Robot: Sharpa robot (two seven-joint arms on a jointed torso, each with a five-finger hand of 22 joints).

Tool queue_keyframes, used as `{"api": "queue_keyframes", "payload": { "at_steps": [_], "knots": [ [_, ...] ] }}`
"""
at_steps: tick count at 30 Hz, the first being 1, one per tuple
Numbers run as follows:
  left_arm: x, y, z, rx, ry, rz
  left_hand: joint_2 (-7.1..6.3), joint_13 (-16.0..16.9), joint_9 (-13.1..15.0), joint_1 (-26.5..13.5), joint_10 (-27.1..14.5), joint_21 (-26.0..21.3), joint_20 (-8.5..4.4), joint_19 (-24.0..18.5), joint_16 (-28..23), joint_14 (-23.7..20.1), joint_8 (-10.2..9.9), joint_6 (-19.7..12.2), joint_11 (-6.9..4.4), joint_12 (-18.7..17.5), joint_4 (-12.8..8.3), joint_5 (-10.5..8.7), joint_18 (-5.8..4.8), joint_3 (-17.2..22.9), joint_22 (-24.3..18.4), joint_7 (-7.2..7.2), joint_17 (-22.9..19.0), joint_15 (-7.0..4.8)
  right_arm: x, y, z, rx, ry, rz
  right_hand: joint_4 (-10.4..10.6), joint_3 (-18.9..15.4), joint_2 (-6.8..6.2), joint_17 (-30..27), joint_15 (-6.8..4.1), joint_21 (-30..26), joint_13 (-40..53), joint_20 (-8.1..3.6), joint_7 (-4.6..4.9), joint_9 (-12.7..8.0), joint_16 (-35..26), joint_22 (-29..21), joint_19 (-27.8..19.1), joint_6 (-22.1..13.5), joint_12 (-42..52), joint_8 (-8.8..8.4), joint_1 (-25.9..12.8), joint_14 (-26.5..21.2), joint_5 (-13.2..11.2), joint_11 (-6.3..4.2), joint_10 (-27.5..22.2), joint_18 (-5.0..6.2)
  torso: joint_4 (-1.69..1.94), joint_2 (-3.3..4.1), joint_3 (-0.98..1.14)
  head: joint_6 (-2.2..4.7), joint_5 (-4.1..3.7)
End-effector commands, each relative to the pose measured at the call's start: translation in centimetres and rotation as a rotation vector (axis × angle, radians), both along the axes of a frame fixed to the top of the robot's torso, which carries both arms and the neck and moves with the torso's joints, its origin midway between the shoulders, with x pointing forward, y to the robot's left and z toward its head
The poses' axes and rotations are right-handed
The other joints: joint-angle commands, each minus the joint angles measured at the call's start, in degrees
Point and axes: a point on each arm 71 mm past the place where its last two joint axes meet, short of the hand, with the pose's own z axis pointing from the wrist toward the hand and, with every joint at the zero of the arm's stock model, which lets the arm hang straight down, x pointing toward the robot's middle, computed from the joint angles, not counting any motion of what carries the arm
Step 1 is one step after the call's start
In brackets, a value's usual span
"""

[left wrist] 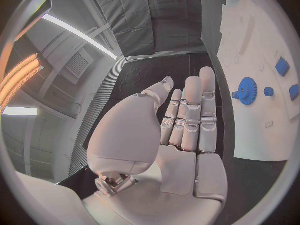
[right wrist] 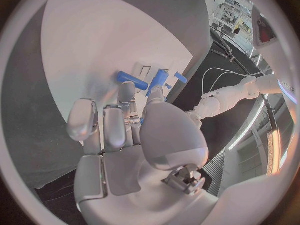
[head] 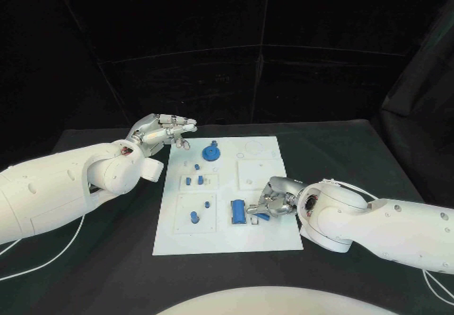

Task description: Assemble the parts on the task board

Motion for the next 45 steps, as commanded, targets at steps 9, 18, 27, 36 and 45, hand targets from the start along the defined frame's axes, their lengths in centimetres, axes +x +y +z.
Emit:
{"api": "queue_keyframes", "payload": {
  "at_steps": [9, 18, 27, 36, 45],
  "knots": [
    [0.01, -0.11, 0.11, -0.008, 0.000, -0.010, -0.08, -0.09, -0.03, 0.28, -0.34, -0.17, -0.10, 0.07, -0.23, -0.41, 0.36, -0.50, -0.16, 0.34, -0.40, 0.12, 0.33, -0.01, -0.06, 0.00, -0.06, 0.04, -0.15, -0.03, 0.07, -0.035, -0.004, 0.037, -2.69, 0.27, 0.08, 1.18, -0.62, 0.63, 1.75, -0.35, -0.24, 0.56, 1.04, 0.88, 0.66, 1.29, 1.58, -0.55, 4.81, 2.68, 4.83, -0.34, 1.26, 0.05, -0.03, -0.03, 0.01, 0.10, -0.06],
    [0.02, -0.07, 0.10, -0.007, 0.002, -0.009, -0.08, -0.09, -0.03, 0.28, -0.34, -0.17, -0.10, 0.07, -0.23, -0.41, 0.36, -0.50, -0.16, 0.34, -0.40, 0.12, 0.33, -0.01, -0.06, 0.00, -0.06, 0.04, 0.03, -0.44, 0.14, -0.062, -0.034, 0.044, -3.48, 0.16, -0.25, 0.87, -0.58, 0.37, 1.37, -0.33, -0.12, 0.64, 0.75, 0.49, 0.37, 1.24, 0.73, -0.92, 5.95, 2.57, 4.67, -0.25, 0.98, 0.13, 0.03, 0.00, 0.01, 0.14, -0.08],
    [0.02, -0.06, 0.08, -0.006, 0.003, -0.009, -0.08, -0.09, -0.03, 0.28, -0.34, -0.17, -0.10, 0.07, -0.23, -0.41, 0.36, -0.50, -0.16, 0.34, -0.40, 0.12, 0.33, -0.01, -0.06, 0.00, -0.06, 0.04, 0.06, -0.36, 0.19, -0.058, -0.042, 0.048, -2.20, -0.96, -0.36, 0.42, -0.40, 0.05, 0.84, -0.17, 0.04, 0.76, 0.31, 0.07, 0.03, 1.14, -0.42, -1.46, 4.21, 2.44, 3.51, -0.06, 0.64, 0.22, 0.00, 0.05, 0.01, 0.08, -0.11],
    [0.02, -0.05, 0.07, -0.005, 0.006, -0.008, -0.07, -0.09, -0.03, 0.33, -0.41, -0.21, -0.10, 0.09, -0.21, -0.44, 0.48, -0.60, -0.14, 0.41, -0.48, 0.12, 0.32, -0.01, -0.11, 0.02, -0.12, 0.05, -0.13, -0.20, 0.01, -0.066, -0.012, 0.073, -2.33, -1.20, -0.74, 0.30, -0.39, -0.06, 0.63, -0.13, 0.03, 0.86, 0.17, -0.04, -0.08, 1.15, -0.93, -1.69, 4.62, 2.41, 3.09, -0.06, 0.49, 0.26, 0.01, -0.01, 0.02, -0.03, -0.12],
    [0.01, -0.04, 0.06, -0.004, 0.007, -0.009, -0.08, -0.09, -0.03, 0.37, -0.45, -0.23, -0.10, 0.09, -0.22, -0.46, 0.50, -0.65, -0.14, 0.41, -0.52, 0.12, 0.33, 0.00, -0.13, 0.03, -0.14, 0.05, -0.15, -0.22, -0.15, -0.080, 0.003, 0.089, -4.41, -0.56, -0.72, 0.29, -0.40, -0.13, 0.51, -0.14, 0.10, 1.08, 0.06, -0.02, -0.11, 1.26, -1.55, -2.13, 7.82, 2.42, 4.18, -0.07, 0.36, 0.26, -0.01, 0.00, 0.00, -0.03, -0.13]
  ]
}}
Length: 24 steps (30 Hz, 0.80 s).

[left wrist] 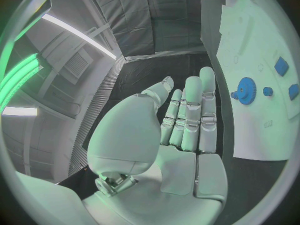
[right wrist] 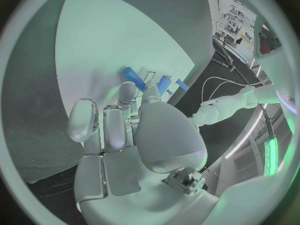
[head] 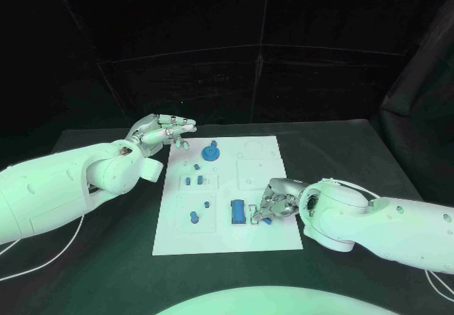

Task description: Assemble the parts on the task board

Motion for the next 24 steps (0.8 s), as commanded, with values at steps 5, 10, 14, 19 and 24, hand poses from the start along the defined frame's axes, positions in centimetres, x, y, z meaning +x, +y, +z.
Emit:
{"api": "queue_keyframes", "payload": {
  "at_steps": [5, 10, 14, 19, 24],
  "knots": [
    [-0.01, -0.08, 0.11, -0.007, 0.001, -0.009, -0.08, -0.09, -0.04, 0.37, -0.46, -0.23, -0.10, 0.09, -0.22, -0.46, 0.22, -0.24, -0.14, 0.19, -0.20, 0.12, 0.32, 0.00, -0.06, 0.03, -0.06, 0.05, -0.04, 0.05, -0.16, -0.020, 0.014, 0.026, -1.18, 0.48, 0.57, 0.00, -0.05, -0.37, -0.07, -0.07, 0.08, 0.17, -0.31, -0.01, -0.20, 0.28, -0.45, -0.49, 2.12, 2.44, 1.27, -0.15, -0.39, 0.26, 0.03, 0.03, 0.00, -0.04, 0.00],
    [-0.02, -0.05, 0.11, -0.006, 0.002, -0.008, -0.08, -0.09, -0.04, 0.42, -0.49, -0.24, -0.10, 0.09, -0.22, -0.48, 0.24, -0.28, -0.13, 0.20, -0.25, 0.13, 0.32, 0.02, -0.07, 0.03, -0.08, 0.05, 0.02, 0.04, -0.08, -0.010, 0.003, 0.018, -2.27, 2.66, 3.42, 0.58, -0.28, -0.08, 0.37, -0.25, -0.25, 0.28, 0.09, 0.52, 0.14, 0.68, -0.04, -0.65, 4.51, 2.59, 1.00, -0.46, 0.04, 0.16, 0.01, 0.01, -0.01, -0.11, 0.02],
    [-0.02, -0.04, 0.10, -0.006, 0.002, -0.008, -0.08, -0.09, -0.04, 0.44, -0.50, -0.24, -0.10, 0.09, -0.22, -0.49, 0.25, -0.29, -0.13, 0.20, -0.26, 0.13, 0.32, 0.03, -0.07, 0.03, -0.08, 0.05, 0.01, 0.07, 0.05, 0.020, -0.002, 0.005, -2.55, 4.09, 5.21, 1.56, -0.46, 0.52, 1.22, -0.41, -0.56, 0.35, 0.84, 1.50, 0.75, 1.06, 1.04, -0.72, 5.35, 2.81, 1.22, -0.70, 0.77, -0.04, -0.01, 0.00, 0.02, -0.14, 0.07],
    [-0.02, -0.03, 0.09, -0.006, 0.004, -0.009, -0.08, -0.09, -0.04, 0.44, -0.50, -0.24, -0.10, 0.09, -0.22, -0.49, 0.25, -0.29, -0.13, 0.20, -0.26, 0.13, 0.32, 0.03, -0.07, 0.03, -0.08, 0.05, -0.08, 0.06, 0.20, 0.068, 0.003, -0.012, -2.93, 5.34, 6.18, 2.45, -0.63, 1.07, 1.97, -0.60, -0.75, 0.39, 1.54, 2.36, 1.29, 1.28, 1.92, -0.89, 6.03, 3.01, 2.06, -0.89, 1.38, -0.22, -0.02, -0.02, 0.02, -0.17, 0.07],
    [-0.02, -0.04, 0.08, -0.005, 0.005, -0.009, -0.08, -0.09, -0.04, 0.44, -0.50, -0.24, -0.10, 0.09, -0.22, -0.49, 0.25, -0.29, -0.13, 0.20, -0.26, 0.13, 0.32, 0.03, -0.07, 0.03, -0.08, 0.05, -0.20, -0.04, 0.26, 0.100, 0.019, -0.026, -2.90, 5.76, 6.19, 2.92, -0.68, 1.38, 2.36, -0.68, -0.78, 0.40, 1.91, 2.84, 1.56, 1.41, 2.32, -1.04, 5.86, 3.10, 3.22, -0.92, 1.69, -0.32, -0.02, -0.01, 0.03, -0.18, 0.06]
  ]
}}
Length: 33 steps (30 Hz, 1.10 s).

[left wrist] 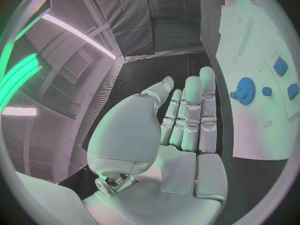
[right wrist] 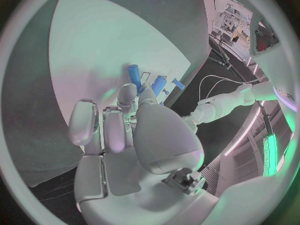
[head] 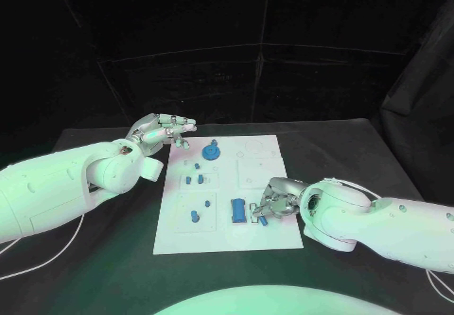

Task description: Assemble the parts on the task board

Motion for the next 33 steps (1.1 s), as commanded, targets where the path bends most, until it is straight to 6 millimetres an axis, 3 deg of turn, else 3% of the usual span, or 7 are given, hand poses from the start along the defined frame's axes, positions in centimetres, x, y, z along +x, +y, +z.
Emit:
{"api": "queue_keyframes", "payload": {
  "at_steps": [1, 15, 33],
  "knots": [
    [0.00, -0.09, 0.11, -0.007, 0.001, -0.010, -0.08, -0.09, -0.04, 0.44, -0.28, -0.24, -0.10, 0.09, -0.22, -0.49, 0.25, -0.29, 0.08, 0.20, -0.27, 0.13, 0.33, 0.03, -0.09, 0.04, -0.09, 0.05, -0.07, -0.03, 0.14, 0.061, 0.015, -0.029, -0.21, 0.57, 0.60, 0.16, -0.27, 0.31, 0.13, 0.04, -0.05, 0.23, 0.43, 0.13, 0.45, 0.34, 0.43, 0.21, 0.01, 3.10, 0.44, 0.01, 0.38, -0.33, -0.05, -0.01, 0.01, 0.00, -0.02],
    [-0.02, -0.13, 0.08, -0.007, 0.005, -0.014, -0.08, -0.09, -0.04, 0.44, -0.28, -0.24, -0.10, 0.09, -0.22, -0.49, 0.25, -0.29, 0.08, 0.20, -0.27, 0.13, 0.33, 0.03, -0.09, 0.04, -0.09, 0.05, -0.19, -0.34, 0.15, 0.083, 0.037, -0.070, 0.57, 0.77, -0.38, 1.00, -0.32, 0.82, 1.08, -0.03, -0.14, 0.31, 1.09, 0.94, 0.85, 0.87, 1.32, -0.07, -1.51, 3.21, 2.75, -0.07, 1.04, -0.48, -0.03, -0.03, -0.03, -0.06, -0.10],
    [-0.06, -0.21, 0.05, -0.007, 0.010, -0.020, -0.05, -0.10, -0.04, 0.49, -0.37, -0.28, -0.09, 0.08, -0.23, -0.54, 0.33, -0.38, 0.11, 0.23, -0.33, 0.13, 0.32, 0.06, -0.12, 0.07, -0.14, 0.06, -0.06, -0.37, -0.06, 0.073, 0.060, -0.119, 1.58, 0.60, -1.20, 1.63, -0.39, 1.18, 1.79, -0.09, -0.23, 0.40, 1.59, 1.49, 1.12, 1.43, 1.98, -0.20, -3.23, 3.30, 2.88, -0.14, 1.63, -0.58, -0.02, -0.03, -0.06, -0.12, -0.11]
  ]
}}
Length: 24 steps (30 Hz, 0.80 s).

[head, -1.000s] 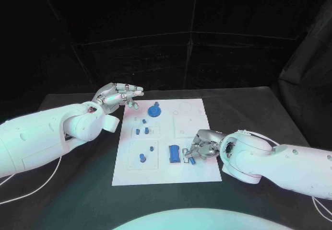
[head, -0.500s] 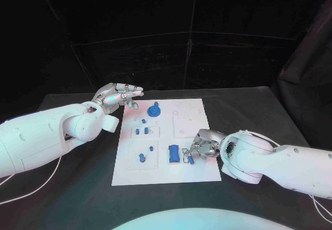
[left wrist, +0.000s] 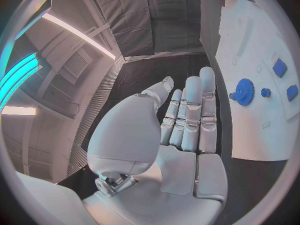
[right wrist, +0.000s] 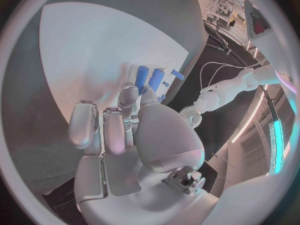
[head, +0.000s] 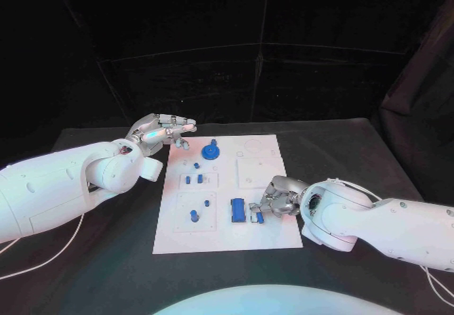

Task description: Assemble the parts on the task board

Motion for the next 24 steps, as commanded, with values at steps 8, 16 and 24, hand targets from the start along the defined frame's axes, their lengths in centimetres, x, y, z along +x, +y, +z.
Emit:
{"api": "queue_keyframes", "payload": {
  "at_steps": [8, 16, 24],
  "knots": [
    [-0.03, -0.18, 0.09, -0.008, 0.004, -0.016, -0.01, -0.10, -0.04, 0.56, -0.40, -0.29, -0.10, 0.08, -0.23, -0.36, 0.36, -0.42, 0.11, 0.25, -0.38, 0.13, 0.32, 0.10, -0.07, 0.07, -0.08, -0.14, 0.14, 0.33, -0.12, -0.011, 0.012, -0.005, 0.42, -0.04, -0.01, 0.00, -0.40, 0.25, 0.02, -0.10, 0.05, -0.10, 0.17, 0.04, 0.27, 0.48, 0.08, -0.22, -0.82, 3.29, 0.01, -0.01, 0.27, -0.58, 0.08, 0.00, -0.01, -0.05, 0.00],
    [-0.04, -0.20, 0.08, -0.007, 0.007, -0.019, -0.01, -0.10, -0.04, 0.56, -0.40, -0.29, -0.10, 0.08, -0.23, -0.36, 0.36, -0.42, 0.11, 0.25, -0.38, 0.13, 0.32, 0.10, -0.07, 0.07, -0.08, -0.14, 0.20, 0.76, -0.04, -0.014, -0.006, 0.006, 0.79, -0.14, -0.30, -0.02, -0.39, 0.23, 0.05, -0.09, 0.09, -0.09, 0.15, 0.01, 0.22, 0.54, -0.03, -0.33, -1.44, 3.26, -0.15, 0.02, 0.29, -0.57, 0.00, 0.06, -0.01, -0.09, 0.14],
    [-0.05, -0.21, 0.05, -0.007, 0.010, -0.021, 0.04, -0.10, -0.04, 0.61, -0.43, -0.30, -0.10, 0.08, -0.23, -0.38, 0.40, -0.44, 0.12, 0.26, -0.42, 0.14, 0.33, 0.15, -0.08, 0.07, -0.10, -0.14, 0.30, 0.83, 0.07, -0.021, -0.030, 0.009, 1.43, -0.25, -0.50, -0.02, -0.35, 0.25, 0.14, -0.07, 0.13, -0.07, 0.14, 0.06, 0.20, 0.65, -0.11, -0.46, -2.34, 3.23, -0.26, 0.07, 0.34, -0.58, 0.03, 0.01, 0.01, -0.05, 0.18]
  ]
}}
